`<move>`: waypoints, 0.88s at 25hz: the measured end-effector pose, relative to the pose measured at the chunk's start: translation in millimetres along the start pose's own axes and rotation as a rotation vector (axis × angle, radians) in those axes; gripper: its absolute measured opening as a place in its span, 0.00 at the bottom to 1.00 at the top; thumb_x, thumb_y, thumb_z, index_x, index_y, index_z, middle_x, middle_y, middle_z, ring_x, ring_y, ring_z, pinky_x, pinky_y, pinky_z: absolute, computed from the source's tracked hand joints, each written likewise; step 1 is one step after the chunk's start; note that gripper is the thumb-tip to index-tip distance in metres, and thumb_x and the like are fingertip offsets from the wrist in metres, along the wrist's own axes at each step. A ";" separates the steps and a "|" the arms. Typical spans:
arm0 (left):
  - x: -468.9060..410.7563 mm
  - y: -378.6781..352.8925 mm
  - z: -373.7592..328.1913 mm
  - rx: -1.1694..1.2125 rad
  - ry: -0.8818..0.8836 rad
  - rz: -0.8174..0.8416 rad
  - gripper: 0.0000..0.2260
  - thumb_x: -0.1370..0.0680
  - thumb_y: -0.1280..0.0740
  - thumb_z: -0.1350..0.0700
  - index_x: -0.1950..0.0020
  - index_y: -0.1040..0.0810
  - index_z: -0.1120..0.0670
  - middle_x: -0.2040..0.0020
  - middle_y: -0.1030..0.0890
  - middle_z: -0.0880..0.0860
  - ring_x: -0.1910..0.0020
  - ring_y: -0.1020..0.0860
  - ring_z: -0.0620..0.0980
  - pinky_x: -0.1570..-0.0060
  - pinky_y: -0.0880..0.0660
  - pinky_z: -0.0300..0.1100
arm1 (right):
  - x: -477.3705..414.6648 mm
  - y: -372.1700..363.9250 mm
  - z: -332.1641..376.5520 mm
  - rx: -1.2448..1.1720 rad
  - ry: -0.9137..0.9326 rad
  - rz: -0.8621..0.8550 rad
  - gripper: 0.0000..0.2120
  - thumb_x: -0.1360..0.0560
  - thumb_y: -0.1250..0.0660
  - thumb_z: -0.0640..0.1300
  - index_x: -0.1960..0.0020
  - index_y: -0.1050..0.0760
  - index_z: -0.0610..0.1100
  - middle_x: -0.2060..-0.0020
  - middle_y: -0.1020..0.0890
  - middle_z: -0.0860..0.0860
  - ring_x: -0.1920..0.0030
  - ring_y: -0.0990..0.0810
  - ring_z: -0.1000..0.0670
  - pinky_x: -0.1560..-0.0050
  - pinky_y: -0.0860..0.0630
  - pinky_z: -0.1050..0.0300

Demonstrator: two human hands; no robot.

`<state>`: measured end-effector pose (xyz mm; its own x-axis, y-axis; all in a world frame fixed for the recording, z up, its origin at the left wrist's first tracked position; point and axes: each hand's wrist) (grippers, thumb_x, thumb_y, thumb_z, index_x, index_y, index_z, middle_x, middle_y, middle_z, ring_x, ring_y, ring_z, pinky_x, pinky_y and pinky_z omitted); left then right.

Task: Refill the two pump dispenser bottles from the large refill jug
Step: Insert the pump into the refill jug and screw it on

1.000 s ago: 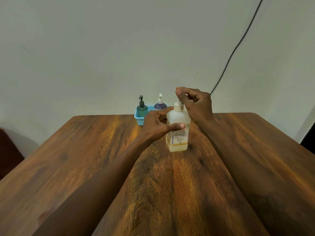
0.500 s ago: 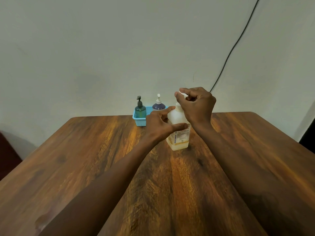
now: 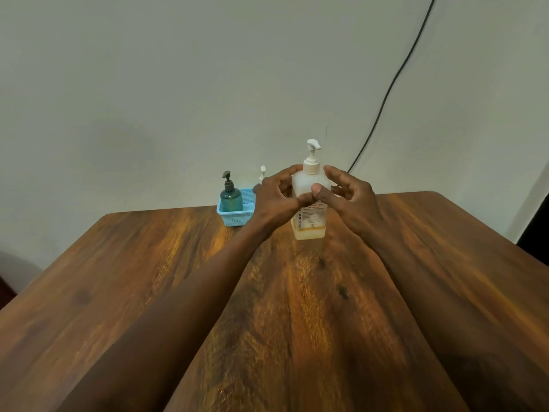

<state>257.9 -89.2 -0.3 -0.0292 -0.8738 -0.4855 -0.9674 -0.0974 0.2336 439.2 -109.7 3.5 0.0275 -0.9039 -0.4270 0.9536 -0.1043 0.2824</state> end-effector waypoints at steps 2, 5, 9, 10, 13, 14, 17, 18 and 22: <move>-20.3 -9.5 9.4 0.033 0.026 0.005 0.33 0.32 0.19 0.49 0.28 0.24 0.49 0.36 0.17 0.50 0.40 0.16 0.48 0.41 0.18 0.51 | -9.7 10.9 -17.5 -0.040 -0.058 0.073 0.35 0.27 0.22 0.54 0.23 0.30 0.52 0.29 0.22 0.53 0.38 0.19 0.54 0.48 0.19 0.64; -53.3 -27.2 26.8 0.061 0.084 0.025 0.32 0.31 0.18 0.49 0.29 0.24 0.47 0.35 0.17 0.50 0.39 0.17 0.50 0.42 0.18 0.53 | -28.6 14.1 -44.4 0.101 -0.072 0.120 0.46 0.33 0.17 0.54 0.21 0.35 0.53 0.29 0.23 0.53 0.36 0.21 0.54 0.45 0.21 0.66; -97.1 -55.7 47.3 0.090 0.188 0.064 0.40 0.37 0.17 0.45 0.27 0.26 0.48 0.34 0.17 0.50 0.38 0.17 0.50 0.41 0.18 0.54 | -61.0 -1.8 -77.4 0.266 -0.068 -0.088 0.46 0.34 0.19 0.61 0.23 0.36 0.52 0.33 0.21 0.51 0.42 0.21 0.53 0.52 0.30 0.72; -108.2 -62.0 50.6 0.082 0.208 0.074 0.41 0.38 0.16 0.46 0.27 0.26 0.48 0.34 0.18 0.50 0.38 0.18 0.50 0.40 0.18 0.54 | -70.6 -2.8 -84.4 0.263 -0.087 -0.117 0.45 0.33 0.20 0.62 0.23 0.36 0.52 0.33 0.21 0.50 0.42 0.20 0.51 0.50 0.29 0.69; -142.3 -78.4 56.6 -0.001 0.247 0.127 0.38 0.36 0.17 0.50 0.28 0.24 0.51 0.33 0.18 0.51 0.36 0.19 0.51 0.35 0.21 0.54 | -102.4 5.5 -104.3 0.237 -0.154 -0.115 0.44 0.32 0.21 0.62 0.24 0.36 0.52 0.33 0.21 0.51 0.38 0.21 0.49 0.40 0.25 0.57; -153.9 -82.9 57.5 -0.055 0.254 0.151 0.36 0.35 0.18 0.50 0.28 0.24 0.51 0.33 0.19 0.50 0.35 0.20 0.51 0.34 0.22 0.54 | -111.9 9.2 -110.2 0.216 -0.172 -0.113 0.44 0.33 0.21 0.63 0.24 0.36 0.53 0.33 0.22 0.51 0.37 0.21 0.49 0.35 0.24 0.51; -189.1 -93.2 62.4 -0.245 0.248 0.214 0.33 0.32 0.18 0.49 0.28 0.23 0.51 0.32 0.19 0.50 0.36 0.20 0.50 0.32 0.24 0.51 | -138.1 17.7 -123.1 0.207 -0.213 -0.102 0.42 0.31 0.21 0.60 0.24 0.36 0.52 0.32 0.23 0.50 0.34 0.22 0.46 0.31 0.24 0.43; -200.1 -97.2 65.8 -0.286 0.245 0.227 0.33 0.32 0.18 0.49 0.28 0.22 0.52 0.32 0.19 0.51 0.37 0.20 0.50 0.33 0.23 0.50 | -146.7 20.1 -129.2 0.240 -0.220 -0.108 0.42 0.31 0.20 0.59 0.24 0.36 0.50 0.31 0.23 0.49 0.34 0.22 0.45 0.33 0.24 0.43; -230.4 -115.7 87.7 -0.380 0.261 0.260 0.35 0.33 0.17 0.49 0.28 0.22 0.53 0.32 0.19 0.52 0.37 0.19 0.51 0.35 0.22 0.48 | -176.6 21.1 -158.9 0.270 -0.222 -0.129 0.42 0.30 0.20 0.56 0.24 0.36 0.46 0.31 0.23 0.46 0.35 0.20 0.42 0.38 0.19 0.46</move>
<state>354.5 165.1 10.7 -0.1460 -0.9769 -0.1560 -0.7758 0.0152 0.6308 502.1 113.6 -51.7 -0.1815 -0.9411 -0.2854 0.8308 -0.3020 0.4676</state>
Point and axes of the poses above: each hand's wrist, its own x-axis away from the middle knuckle, its own y-axis out of the back of the hand, z = x × y
